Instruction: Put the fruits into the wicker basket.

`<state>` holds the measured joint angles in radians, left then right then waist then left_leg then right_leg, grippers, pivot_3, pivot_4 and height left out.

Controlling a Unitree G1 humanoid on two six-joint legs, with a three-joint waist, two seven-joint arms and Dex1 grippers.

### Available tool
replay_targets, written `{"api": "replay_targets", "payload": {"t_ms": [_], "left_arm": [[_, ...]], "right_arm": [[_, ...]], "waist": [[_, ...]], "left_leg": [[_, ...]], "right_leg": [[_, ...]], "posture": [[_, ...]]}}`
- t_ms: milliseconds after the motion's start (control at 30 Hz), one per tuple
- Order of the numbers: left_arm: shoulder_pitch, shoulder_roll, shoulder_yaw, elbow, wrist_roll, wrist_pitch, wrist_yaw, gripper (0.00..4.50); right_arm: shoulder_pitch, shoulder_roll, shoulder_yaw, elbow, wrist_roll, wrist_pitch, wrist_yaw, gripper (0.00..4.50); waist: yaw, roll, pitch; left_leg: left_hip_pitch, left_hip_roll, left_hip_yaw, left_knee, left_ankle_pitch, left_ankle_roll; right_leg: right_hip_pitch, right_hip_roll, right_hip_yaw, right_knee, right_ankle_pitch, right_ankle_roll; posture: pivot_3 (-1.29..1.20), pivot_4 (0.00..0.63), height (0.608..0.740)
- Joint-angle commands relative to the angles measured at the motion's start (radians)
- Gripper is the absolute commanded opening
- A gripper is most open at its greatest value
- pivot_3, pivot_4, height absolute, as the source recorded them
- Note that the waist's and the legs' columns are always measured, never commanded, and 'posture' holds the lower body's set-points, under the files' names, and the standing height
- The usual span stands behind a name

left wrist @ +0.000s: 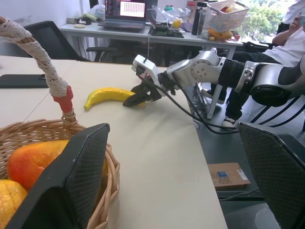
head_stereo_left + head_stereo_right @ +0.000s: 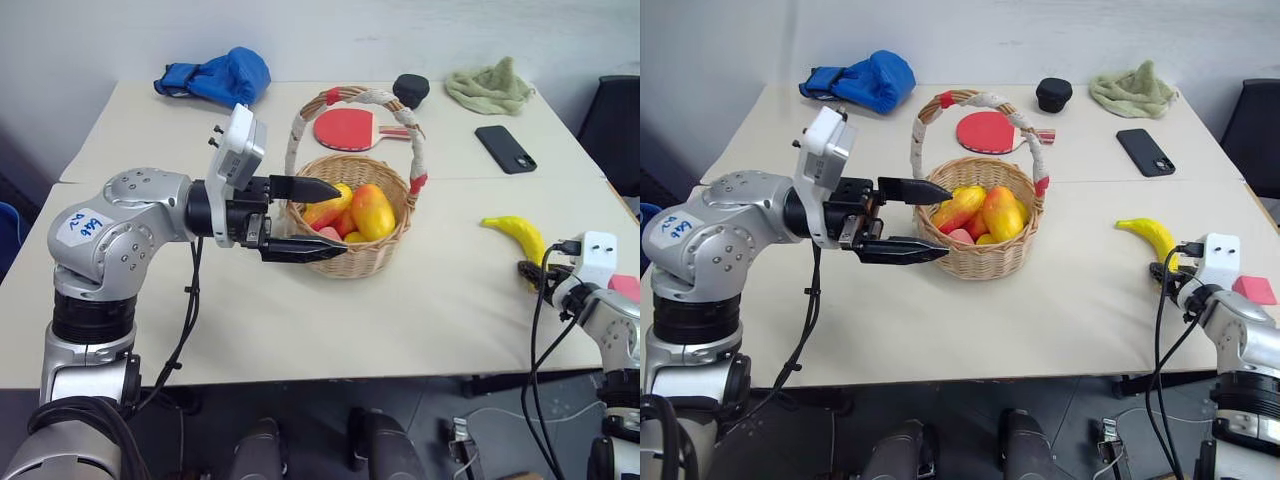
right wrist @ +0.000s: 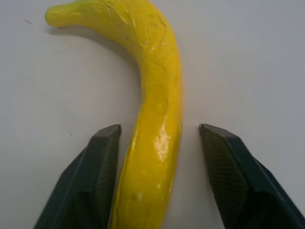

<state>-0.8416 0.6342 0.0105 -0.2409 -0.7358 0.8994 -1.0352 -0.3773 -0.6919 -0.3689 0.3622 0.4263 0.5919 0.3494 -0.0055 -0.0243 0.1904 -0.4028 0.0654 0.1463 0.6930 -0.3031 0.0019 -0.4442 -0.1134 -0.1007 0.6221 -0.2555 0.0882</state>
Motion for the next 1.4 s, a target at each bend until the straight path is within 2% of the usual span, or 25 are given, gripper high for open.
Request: {"api": "replay_targets", "payload": {"t_ms": [33, 100, 133, 333, 400, 433, 500, 600, 700, 800, 933, 1100, 1233, 1400], "left_arm": [[-0.021, 0.013, 0.0, -0.002, 0.013, -0.034, -0.002, 4.5], [-0.021, 0.023, -0.002, 0.007, 0.025, -0.046, -0.004, 4.5], [-0.021, 0.028, -0.001, 0.011, 0.029, -0.05, -0.004, 4.5], [0.003, 0.095, 0.042, 0.044, 0.054, -0.085, -0.019, 4.5], [0.015, 0.122, 0.06, 0.051, 0.055, -0.096, -0.022, 4.5], [0.02, 0.132, 0.069, 0.049, 0.052, -0.099, -0.022, 4.5], [0.024, 0.142, 0.077, 0.048, 0.048, -0.105, -0.022, 4.5], [0.019, 0.144, 0.08, 0.052, 0.048, -0.114, -0.023, 4.5], [0.009, 0.138, 0.072, 0.055, 0.054, -0.124, -0.018, 4.5], [0.003, 0.137, 0.057, 0.055, 0.081, -0.146, -0.005, 4.5], [-0.011, 0.131, 0.062, 0.056, 0.092, -0.15, 0.023, 4.5], [0.014, 0.146, 0.085, 0.027, 0.077, -0.139, 0.035, 4.5], [0.018, 0.135, 0.097, 0.018, 0.067, -0.126, 0.068, 4.5], [0.028, 0.138, 0.108, 0.017, 0.053, -0.122, 0.076, 4.5]], "right_arm": [[-0.012, 0.017, -0.029, -0.01, 0.014, -0.024, 0.026, 1.42], [-0.006, 0.025, -0.067, -0.052, 0.063, -0.009, 0.056, 0.75], [0.004, 0.023, -0.077, -0.076, 0.075, -0.01, 0.073, 0.6], [0.187, -0.041, -0.161, -0.455, 0.223, 0.17, 0.154, 0.6], [0.284, -0.073, -0.192, -0.646, 0.322, 0.258, 0.199, 0.6], [0.316, -0.088, -0.214, -0.75, 0.419, 0.314, 0.217, 0.6], [0.332, -0.102, -0.232, -0.868, 0.569, 0.39, 0.221, 0.6], [0.233, -0.106, -0.139, -0.962, 0.699, 0.427, 0.183, 0.6], [-0.019, -0.037, 0.037, -0.929, 0.669, 0.44, 0.068, 0.6], [-0.227, 0.028, 0.217, -0.841, 0.556, 0.469, -0.002, 0.6], [-0.367, 0.099, 0.39, -0.7, 0.354, 0.406, -0.047, 0.6], [-0.43, 0.189, 0.471, -0.594, 0.216, 0.322, -0.028, 0.6], [-0.423, 0.221, 0.462, -0.581, 0.172, 0.32, -0.025, 1.93], [-0.411, 0.179, 0.389, -0.653, 0.153, 0.357, -0.034, 3.65]], "waist": [[0.0, 0.0, 0.0], [0.0, 0.0, 0.0], [0.001, 0.0, 0.0], [0.007, 0.002, 0.0], [0.009, 0.003, 0.0], [0.009, 0.003, 0.0], [0.004, 0.003, 0.0], [-0.003, 0.002, 0.0], [-0.009, 0.002, 0.0], [-0.008, 0.002, 0.0], [0.002, 0.002, 0.0], [0.004, 0.002, 0.0], [0.003, 0.002, 0.0], [0.001, 0.002, 0.0]], "left_leg": [[0.0, 0.0, 0.0, 0.0, 0.0, 0.0], [0.0, 0.0, 0.0, 0.0, 0.0, 0.0], [0.0, 0.0, 0.0, 0.0, 0.0, 0.0], [0.0, 0.0, -0.001, -0.002, 0.0, 0.0], [0.0, 0.0, -0.002, -0.002, 0.0, 0.0], [0.0, 0.0, -0.002, -0.003, 0.0, -0.001], [0.0, 0.0, -0.002, -0.003, 0.0, 0.0], [0.003, 0.001, -0.002, -0.003, -0.001, 0.001], [0.006, 0.001, -0.002, -0.005, -0.003, 0.004], [0.007, 0.0, -0.002, -0.008, 0.0, 0.0], [0.002, 0.001, 0.0, -0.009, 0.001, -0.002], [-0.004, -0.001, 0.0, -0.009, 0.0, 0.0], [-0.004, 0.0, 0.001, -0.009, -0.001, 0.0], [-0.003, 0.0, 0.001, -0.009, 0.0, -0.001]], "right_leg": [[0.0, 0.0, 0.0, 0.0, 0.0, 0.0], [0.0, 0.0, 0.0, 0.0, 0.0, 0.0], [0.0, 0.0, 0.0, 0.0, 0.0, 0.0], [0.0, 0.0, 0.0, 0.0, 0.0, 0.0], [0.0, 0.0, -0.001, 0.0, 0.0, 0.0], [0.0, 0.0, -0.001, -0.001, 0.0, 0.0], [0.0, 0.0, -0.001, -0.001, 0.0, 0.0], [0.0, 0.0, 0.001, -0.001, 0.0, 0.0], [0.0, 0.0, 0.003, -0.001, 0.001, -0.002], [0.0, 0.0, 0.003, 0.0, 0.001, -0.002], [-0.002, 0.001, -0.001, 0.002, 0.001, -0.003], [-0.005, -0.001, -0.002, 0.0, 0.002, -0.001], [-0.005, 0.0, -0.003, -0.001, 0.002, -0.001], [-0.005, 0.0, -0.002, 0.0, 0.002, -0.001]], "posture": [[0.0, 0.15, 0.74], [0.0, 0.15, 0.74], [0.0, 0.15, 0.74], [0.0, 0.15, 0.74], [0.0, 0.15, 0.74], [0.0, 0.15, 0.74], [0.0, 0.15, 0.74], [0.0, 0.15, 0.74], [0.0, 0.15, 0.74], [0.0, 0.15, 0.74], [0.0, 0.15, 0.74], [0.0, 0.15, 0.74], [0.0, 0.15, 0.74], [0.0, 0.15, 0.74]]}}
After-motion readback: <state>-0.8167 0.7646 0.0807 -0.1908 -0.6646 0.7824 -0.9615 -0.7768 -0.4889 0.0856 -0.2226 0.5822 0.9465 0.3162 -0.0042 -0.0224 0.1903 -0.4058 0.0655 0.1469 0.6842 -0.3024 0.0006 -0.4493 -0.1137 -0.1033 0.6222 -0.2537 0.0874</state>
